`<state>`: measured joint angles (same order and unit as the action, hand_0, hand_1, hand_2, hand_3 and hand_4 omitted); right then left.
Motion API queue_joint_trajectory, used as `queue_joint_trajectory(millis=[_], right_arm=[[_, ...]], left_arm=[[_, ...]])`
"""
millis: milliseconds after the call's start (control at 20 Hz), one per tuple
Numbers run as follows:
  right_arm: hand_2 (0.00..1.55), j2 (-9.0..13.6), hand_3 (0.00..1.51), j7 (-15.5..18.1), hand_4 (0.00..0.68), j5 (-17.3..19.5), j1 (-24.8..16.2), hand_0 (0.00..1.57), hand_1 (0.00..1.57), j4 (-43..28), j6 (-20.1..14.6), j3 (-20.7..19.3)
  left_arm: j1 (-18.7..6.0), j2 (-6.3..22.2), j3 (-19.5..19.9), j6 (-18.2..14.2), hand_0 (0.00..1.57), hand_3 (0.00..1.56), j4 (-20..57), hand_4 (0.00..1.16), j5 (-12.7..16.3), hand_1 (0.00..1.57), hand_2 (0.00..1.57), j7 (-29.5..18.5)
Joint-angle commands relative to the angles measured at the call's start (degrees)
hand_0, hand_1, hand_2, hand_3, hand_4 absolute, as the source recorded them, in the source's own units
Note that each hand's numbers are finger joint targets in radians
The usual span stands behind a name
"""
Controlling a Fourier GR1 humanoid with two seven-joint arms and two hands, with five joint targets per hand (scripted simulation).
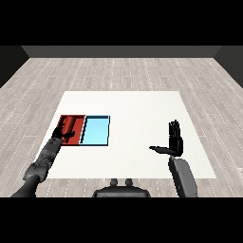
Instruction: Pick the red can and put it in the red box
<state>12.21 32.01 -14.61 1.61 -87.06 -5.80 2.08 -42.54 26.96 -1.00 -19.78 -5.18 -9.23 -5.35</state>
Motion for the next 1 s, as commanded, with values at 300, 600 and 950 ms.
queue_joint_trajectory(millis=[300, 600, 950], right_arm=[[0.0, -0.2, 0.0, 0.6, 0.0, -0.9, 0.4, 0.0, 0.0, -0.7, 2.0, -0.6], [0.0, -0.2, 0.0, 0.8, 0.0, -0.8, 1.1, 0.0, 0.0, -0.4, 3.2, 0.1], [0.0, 0.0, 0.0, 0.5, 0.0, -1.1, -1.8, 0.0, 0.0, -3.3, 4.4, 1.0]], left_arm=[[-3.9, 2.1, -0.6, 4.2, 0.0, 0.0, 3.9, 0.0, -1.4, 0.0, 0.0, 7.6], [0.3, 0.1, 11.9, -3.1, 0.0, 0.0, -7.4, 0.0, 11.0, 0.0, 0.0, -12.7], [0.9, -8.0, 16.9, 6.6, 0.0, 0.0, -23.5, 0.0, 19.0, 0.0, 0.0, -33.4]])
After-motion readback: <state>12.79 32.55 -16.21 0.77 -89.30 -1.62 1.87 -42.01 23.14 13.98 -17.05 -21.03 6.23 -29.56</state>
